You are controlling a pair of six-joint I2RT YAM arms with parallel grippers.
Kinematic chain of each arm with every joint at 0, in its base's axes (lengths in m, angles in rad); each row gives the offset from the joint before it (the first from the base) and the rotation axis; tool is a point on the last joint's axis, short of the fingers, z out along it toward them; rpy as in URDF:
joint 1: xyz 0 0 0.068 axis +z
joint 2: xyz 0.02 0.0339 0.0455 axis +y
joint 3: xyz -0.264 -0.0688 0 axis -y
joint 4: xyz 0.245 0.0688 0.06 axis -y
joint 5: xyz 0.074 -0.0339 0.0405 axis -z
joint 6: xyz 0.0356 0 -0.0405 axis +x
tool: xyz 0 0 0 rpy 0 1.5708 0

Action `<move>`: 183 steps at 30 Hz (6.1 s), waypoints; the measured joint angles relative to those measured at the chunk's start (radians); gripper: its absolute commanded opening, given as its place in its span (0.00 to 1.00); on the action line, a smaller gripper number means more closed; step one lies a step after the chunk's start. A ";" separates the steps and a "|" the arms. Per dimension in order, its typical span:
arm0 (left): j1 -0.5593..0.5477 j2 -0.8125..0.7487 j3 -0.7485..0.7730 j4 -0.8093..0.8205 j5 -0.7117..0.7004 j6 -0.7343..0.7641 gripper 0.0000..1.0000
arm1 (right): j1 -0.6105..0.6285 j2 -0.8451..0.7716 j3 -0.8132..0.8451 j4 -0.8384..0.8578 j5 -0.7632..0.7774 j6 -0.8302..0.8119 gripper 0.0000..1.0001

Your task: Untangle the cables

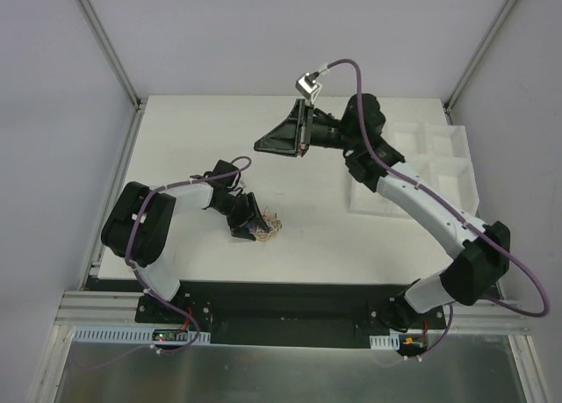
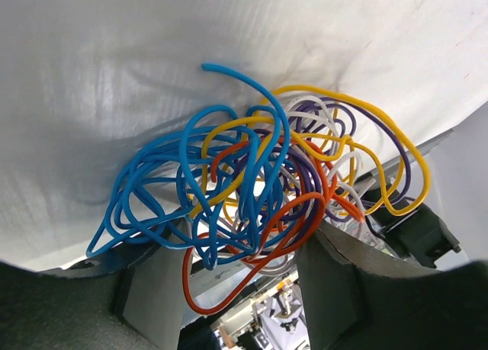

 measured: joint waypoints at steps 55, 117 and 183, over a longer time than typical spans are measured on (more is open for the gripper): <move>-0.006 -0.340 0.046 -0.275 -0.059 0.285 0.64 | -0.045 0.415 -0.217 -0.544 0.362 -0.219 0.00; -0.121 -0.131 0.430 -0.178 0.000 0.478 0.93 | -0.199 -0.275 0.470 -1.157 0.411 -0.518 0.00; 0.121 -0.262 0.455 -0.461 -0.094 0.602 0.84 | -0.451 -0.161 0.459 -1.104 0.828 -0.743 0.00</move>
